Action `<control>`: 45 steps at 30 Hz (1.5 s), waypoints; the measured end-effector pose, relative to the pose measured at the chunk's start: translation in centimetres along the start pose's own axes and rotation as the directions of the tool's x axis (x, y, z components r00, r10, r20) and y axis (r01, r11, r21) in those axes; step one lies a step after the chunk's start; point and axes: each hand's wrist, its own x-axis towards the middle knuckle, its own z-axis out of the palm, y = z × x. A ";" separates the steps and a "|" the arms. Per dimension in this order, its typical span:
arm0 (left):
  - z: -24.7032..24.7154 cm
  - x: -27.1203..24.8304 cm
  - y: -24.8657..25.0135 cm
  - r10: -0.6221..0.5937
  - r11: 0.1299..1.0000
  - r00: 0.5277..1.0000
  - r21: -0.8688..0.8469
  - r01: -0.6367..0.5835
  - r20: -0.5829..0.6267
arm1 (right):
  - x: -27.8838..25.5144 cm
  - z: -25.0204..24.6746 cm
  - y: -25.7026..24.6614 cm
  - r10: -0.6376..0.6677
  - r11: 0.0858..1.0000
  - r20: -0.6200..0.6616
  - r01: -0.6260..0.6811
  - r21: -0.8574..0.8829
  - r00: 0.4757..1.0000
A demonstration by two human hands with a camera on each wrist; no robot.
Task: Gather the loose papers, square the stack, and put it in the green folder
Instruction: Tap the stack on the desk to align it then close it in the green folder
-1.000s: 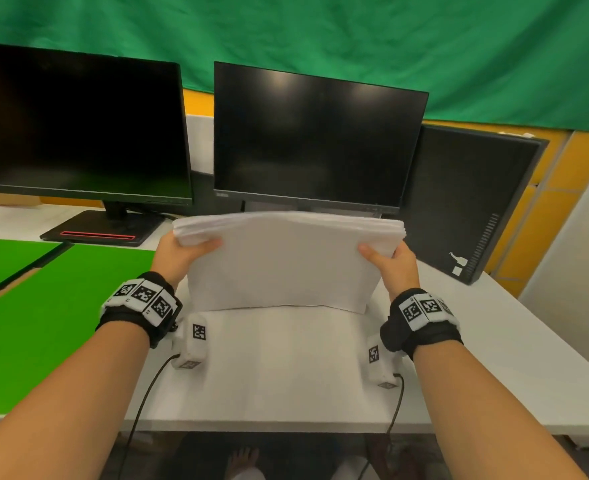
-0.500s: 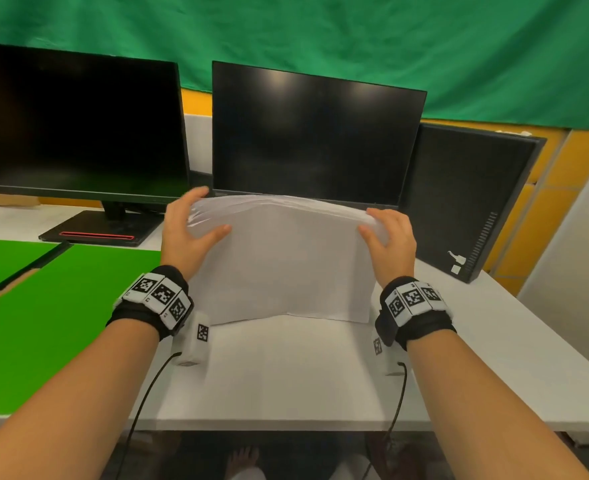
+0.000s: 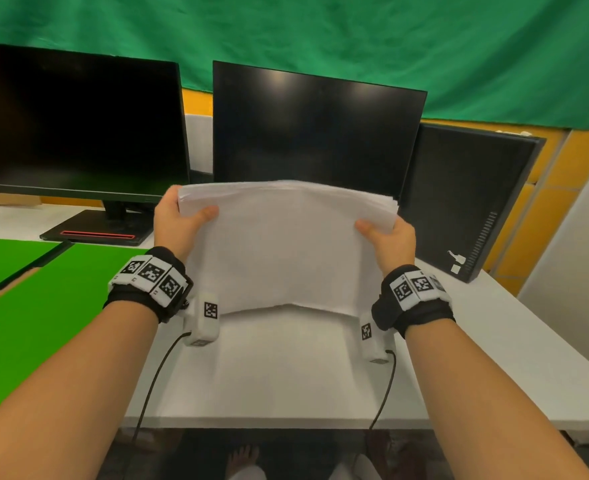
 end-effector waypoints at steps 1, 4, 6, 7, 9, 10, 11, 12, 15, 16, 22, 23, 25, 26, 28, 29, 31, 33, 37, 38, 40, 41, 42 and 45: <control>-0.1 0.0 0.1 0.017 1.000 1.000 -0.015 -0.017 -0.021 | 0.1 -0.1 -0.2 -0.004 1.000 -0.005 0.004 0.025 1.000; -0.5 -0.5 -0.8 -0.044 0.999 0.999 -0.015 0.045 0.009 | -0.2 -0.6 0.6 0.042 0.998 0.041 -0.044 0.051 0.998; -0.4 -1.1 -1.9 -0.138 0.990 0.988 0.017 0.137 0.076 | -0.9 -0.8 1.6 0.092 0.995 0.076 -0.093 0.017 0.993; -0.3 -1.2 -2.3 -0.180 0.984 0.979 0.025 0.178 0.100 | -1.0 -0.8 1.9 0.108 0.994 0.075 -0.109 0.004 0.991; -0.2 -1.0 -2.3 -0.187 0.980 0.979 0.087 0.180 0.086 | -1.1 -0.8 1.7 0.082 0.996 0.041 -0.081 -0.025 0.996; -0.2 -0.6 -1.9 -0.149 0.978 0.988 0.152 0.141 0.048 | -0.9 -0.8 1.2 0.041 0.997 0.015 -0.040 -0.063 0.999; -0.2 -0.2 -1.3 -0.079 0.969 0.997 0.236 0.077 -0.002 | -0.7 -0.8 0.4 -0.009 0.994 -0.005 0.008 -0.110 1.000; -0.1 0.2 -0.3 0.018 0.943 0.999 0.333 -0.003 -0.041 | -0.4 -0.8 -0.7 -0.062 0.986 -0.010 0.060 -0.153 0.998; 1.1 0.7 3.9 0.294 0.760 0.946 0.567 -0.318 0.136 | -0.5 -0.1 -4.8 -0.284 0.921 0.109 0.303 -0.244 0.952; 1.7 0.6 5.3 0.318 0.696 0.910 0.587 -0.414 0.265 | -0.7 0.4 -6.2 -0.369 0.875 0.174 0.405 -0.266 0.913; 3.3 0.4 8.0 0.179 0.858 0.879 0.368 -0.360 0.443 | -0.7 2.2 -9.0 -0.727 0.576 0.135 0.705 -0.413 0.673; 3.1 0.4 7.7 0.177 0.896 0.901 0.314 -0.314 0.396 | -0.5 1.9 -8.4 -0.726 0.597 -0.003 0.627 -0.501 0.688; 2.2 0.4 6.8 0.117 0.978 0.952 0.134 -0.160 0.282 | -0.6 0.9 -6.9 -0.573 0.776 -0.249 0.419 -0.472 0.781; 1.9 0.2 6.3 0.065 0.997 0.965 0.012 -0.071 0.254 | -0.7 0.7 -6.2 -0.421 0.884 -0.259 0.329 -0.333 0.869; 1.6 -0.2 5.3 0.003 0.982 0.965 -0.185 0.047 0.261 | -0.9 0.7 -4.9 -0.130 0.991 0.019 0.129 0.040 0.991; 1.7 -0.5 4.9 -0.006 0.970 0.960 -0.231 0.073 0.279 | -1.1 0.9 -4.5 -0.046 0.989 0.178 0.020 0.144 0.983; 2.1 -0.9 4.5 -0.015 0.961 0.954 -0.258 0.096 0.299 | -1.4 1.1 -4.5 -0.006 0.984 0.249 -0.039 0.175 0.968; 2.4 -1.2 4.4 -0.026 0.960 0.950 -0.257 0.110 0.310 | -1.4 1.2 -4.4 -0.034 0.983 0.216 -0.007 0.186 0.976; 2.1 -1.2 4.2 -0.029 0.977 0.946 -0.189 0.095 0.324 | -1.4 0.8 -3.5 -0.076 0.988 0.206 0.045 0.149 0.976; 2.1 -1.2 4.2 -0.020 0.982 0.946 -0.173 0.080 0.324 | -1.4 0.8 -3.4 -0.080 0.988 0.198 0.050 0.149 0.977; 2.5 -1.0 4.7 0.010 0.986 0.951 -0.162 0.042 0.309 | -1.4 1.0 -3.5 -0.102 0.986 0.183 0.076 0.149 0.978; 2.7 -0.9 5.0 0.027 0.986 0.952 -0.165 0.025 0.304 | -1.3 1.1 -3.7 -0.121 0.985 0.172 0.096 0.146 0.978; 2.9 -0.8 5.4 0.038 0.986 0.953 -0.169 0.014 0.302 | -1.1 1.2 -4.0 -0.141 0.981 0.156 0.117 0.152 0.978; 3.4 -0.4 6.3 0.042 0.991 0.966 -0.136 -0.007 0.254 | -0.7 1.2 -5.1 -0.244 0.956 0.050 0.231 0.181 0.969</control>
